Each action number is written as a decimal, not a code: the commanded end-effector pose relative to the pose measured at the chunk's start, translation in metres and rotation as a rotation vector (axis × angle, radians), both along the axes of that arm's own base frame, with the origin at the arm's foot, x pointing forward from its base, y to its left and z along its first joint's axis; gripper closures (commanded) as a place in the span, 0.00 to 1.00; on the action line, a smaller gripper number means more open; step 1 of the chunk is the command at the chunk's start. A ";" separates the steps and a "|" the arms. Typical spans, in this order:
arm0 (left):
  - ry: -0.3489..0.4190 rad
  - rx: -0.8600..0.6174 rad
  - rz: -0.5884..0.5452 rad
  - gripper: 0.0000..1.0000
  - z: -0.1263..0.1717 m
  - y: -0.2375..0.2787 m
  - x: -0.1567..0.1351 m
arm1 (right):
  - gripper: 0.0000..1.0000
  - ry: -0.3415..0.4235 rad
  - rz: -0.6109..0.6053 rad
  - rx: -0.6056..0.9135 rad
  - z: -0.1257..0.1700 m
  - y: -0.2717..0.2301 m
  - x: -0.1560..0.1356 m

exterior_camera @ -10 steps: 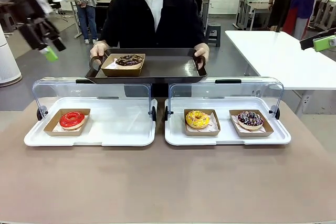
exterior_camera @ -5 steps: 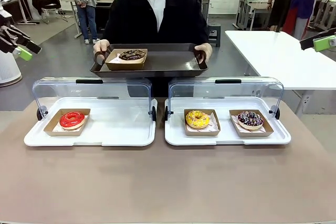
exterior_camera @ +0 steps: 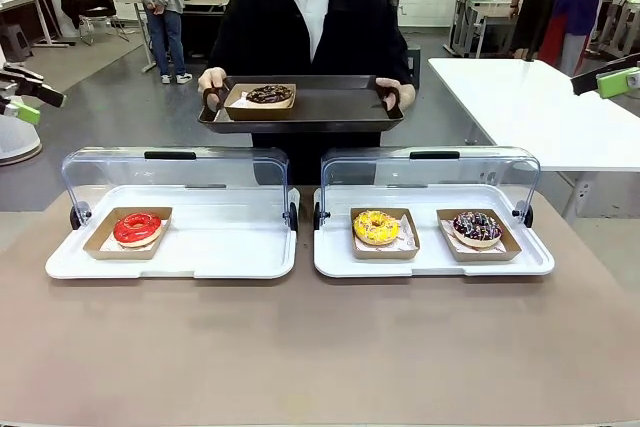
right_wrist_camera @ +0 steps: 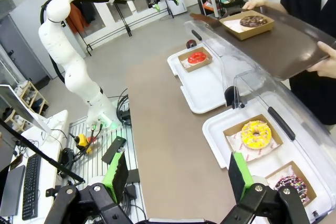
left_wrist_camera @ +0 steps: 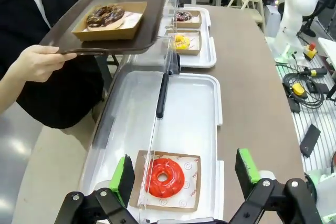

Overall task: Provide the desired donut to the person.
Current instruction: Place the picked Paper togo box onto the Handle tray extended by the person, then pick up and lift the Paper togo box containing the Donut pointed at by the person.

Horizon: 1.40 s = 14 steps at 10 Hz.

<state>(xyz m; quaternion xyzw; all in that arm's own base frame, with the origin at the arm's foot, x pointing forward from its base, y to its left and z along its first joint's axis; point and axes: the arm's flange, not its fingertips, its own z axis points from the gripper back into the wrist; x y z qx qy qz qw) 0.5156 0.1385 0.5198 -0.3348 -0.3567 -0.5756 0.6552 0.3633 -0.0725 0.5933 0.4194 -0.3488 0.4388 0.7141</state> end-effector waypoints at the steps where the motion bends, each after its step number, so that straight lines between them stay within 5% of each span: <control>1: -0.097 -0.061 -0.023 0.00 -0.006 0.011 -0.008 | 0.00 -0.011 0.008 0.013 0.001 0.001 0.000; 4: -0.147 -0.095 0.004 0.00 -0.012 0.021 -0.020 | 0.00 -0.011 0.008 0.013 0.001 0.001 0.000; 6: -0.060 -0.058 0.075 0.00 -0.011 0.021 -0.023 | 0.00 -0.011 0.008 0.013 0.001 0.001 0.000; 7: -0.106 -0.062 0.008 0.00 -0.011 0.025 -0.014 | 0.00 -0.011 0.008 0.013 0.001 0.001 0.000; 14: -0.106 -0.062 0.008 0.00 -0.011 0.025 -0.014 | 0.00 -0.011 0.008 0.013 0.001 0.001 0.000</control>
